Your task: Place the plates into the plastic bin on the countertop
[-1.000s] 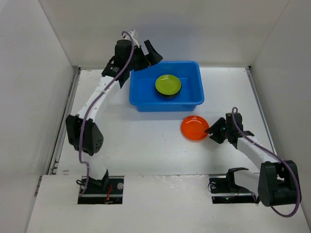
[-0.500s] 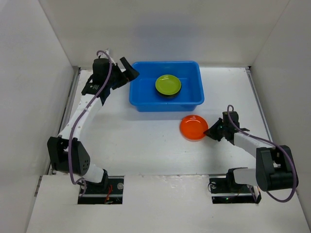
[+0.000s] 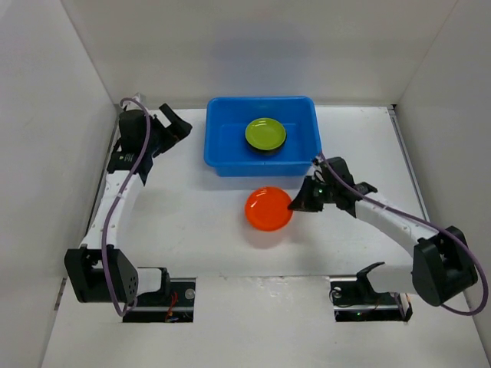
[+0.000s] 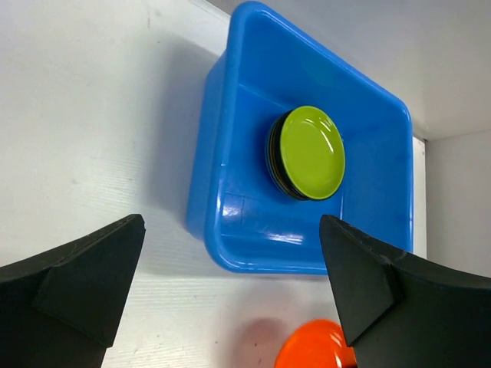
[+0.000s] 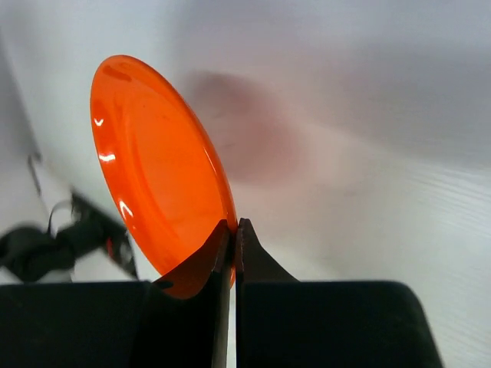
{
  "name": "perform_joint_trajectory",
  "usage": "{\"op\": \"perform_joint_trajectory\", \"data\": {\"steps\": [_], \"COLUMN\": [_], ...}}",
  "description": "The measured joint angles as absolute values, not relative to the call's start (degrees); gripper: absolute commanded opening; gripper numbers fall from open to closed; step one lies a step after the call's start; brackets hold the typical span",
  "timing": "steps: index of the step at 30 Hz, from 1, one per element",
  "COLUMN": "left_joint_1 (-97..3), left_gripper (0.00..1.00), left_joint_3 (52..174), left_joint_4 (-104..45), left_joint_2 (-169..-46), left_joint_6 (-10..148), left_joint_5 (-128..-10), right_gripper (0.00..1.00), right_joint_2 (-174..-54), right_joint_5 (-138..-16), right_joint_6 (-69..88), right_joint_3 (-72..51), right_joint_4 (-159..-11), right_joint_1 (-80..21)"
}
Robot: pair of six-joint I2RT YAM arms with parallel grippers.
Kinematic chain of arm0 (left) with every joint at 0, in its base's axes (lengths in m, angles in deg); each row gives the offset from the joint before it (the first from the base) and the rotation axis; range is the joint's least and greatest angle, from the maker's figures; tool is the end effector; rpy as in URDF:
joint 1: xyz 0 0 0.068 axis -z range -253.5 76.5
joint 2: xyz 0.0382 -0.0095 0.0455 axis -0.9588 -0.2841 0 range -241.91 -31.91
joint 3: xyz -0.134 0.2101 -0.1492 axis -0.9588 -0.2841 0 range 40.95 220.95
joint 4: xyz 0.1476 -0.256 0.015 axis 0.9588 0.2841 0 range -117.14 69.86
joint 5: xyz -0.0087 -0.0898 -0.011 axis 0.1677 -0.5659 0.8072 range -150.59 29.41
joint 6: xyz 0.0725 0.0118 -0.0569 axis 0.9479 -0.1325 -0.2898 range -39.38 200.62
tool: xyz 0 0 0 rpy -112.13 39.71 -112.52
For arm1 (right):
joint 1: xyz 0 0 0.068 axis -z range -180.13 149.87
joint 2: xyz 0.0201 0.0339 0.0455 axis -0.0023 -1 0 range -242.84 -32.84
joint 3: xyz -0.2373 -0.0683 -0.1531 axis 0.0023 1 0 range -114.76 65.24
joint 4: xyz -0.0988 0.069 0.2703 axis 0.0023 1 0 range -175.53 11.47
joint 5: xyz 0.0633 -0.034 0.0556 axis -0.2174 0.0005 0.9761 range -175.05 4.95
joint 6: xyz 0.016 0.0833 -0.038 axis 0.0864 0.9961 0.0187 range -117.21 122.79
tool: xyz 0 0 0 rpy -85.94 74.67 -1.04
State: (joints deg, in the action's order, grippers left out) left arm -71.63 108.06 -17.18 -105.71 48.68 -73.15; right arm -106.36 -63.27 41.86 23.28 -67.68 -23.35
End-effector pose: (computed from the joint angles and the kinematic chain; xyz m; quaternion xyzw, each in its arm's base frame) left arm 0.3761 -0.0304 0.3667 -0.1438 0.7868 -0.2565 0.5426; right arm 0.2725 0.1507 0.1728 0.0621 0.9212 0.3279 0.1999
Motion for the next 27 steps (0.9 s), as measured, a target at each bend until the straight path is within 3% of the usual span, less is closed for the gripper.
{"op": "perform_joint_trajectory", "data": {"steps": [7, 15, 27], "left_joint_1": [-72.6, -73.4, -76.0], "left_gripper": [1.00, 1.00, 1.00], "left_joint_3": [102.2, 92.3, 85.1], "left_joint_4": [-17.3, -14.2, -6.0], "left_joint_2": [-101.2, -92.8, -79.5], "left_joint_6": [48.7, 48.6, 48.7], "left_joint_5": [-71.0, -68.7, -65.4], "right_gripper": [0.01, 0.01, 0.04], "right_joint_2": [-111.5, -133.9, -152.0], "right_joint_5": [-57.6, -61.0, -71.7], "right_joint_6": [36.8, 35.5, 35.6], "right_joint_3": [-2.5, -32.9, -37.9], "right_joint_4": [-64.2, -63.7, -57.1], "right_joint_1": [-30.5, -22.5, -16.6]}}
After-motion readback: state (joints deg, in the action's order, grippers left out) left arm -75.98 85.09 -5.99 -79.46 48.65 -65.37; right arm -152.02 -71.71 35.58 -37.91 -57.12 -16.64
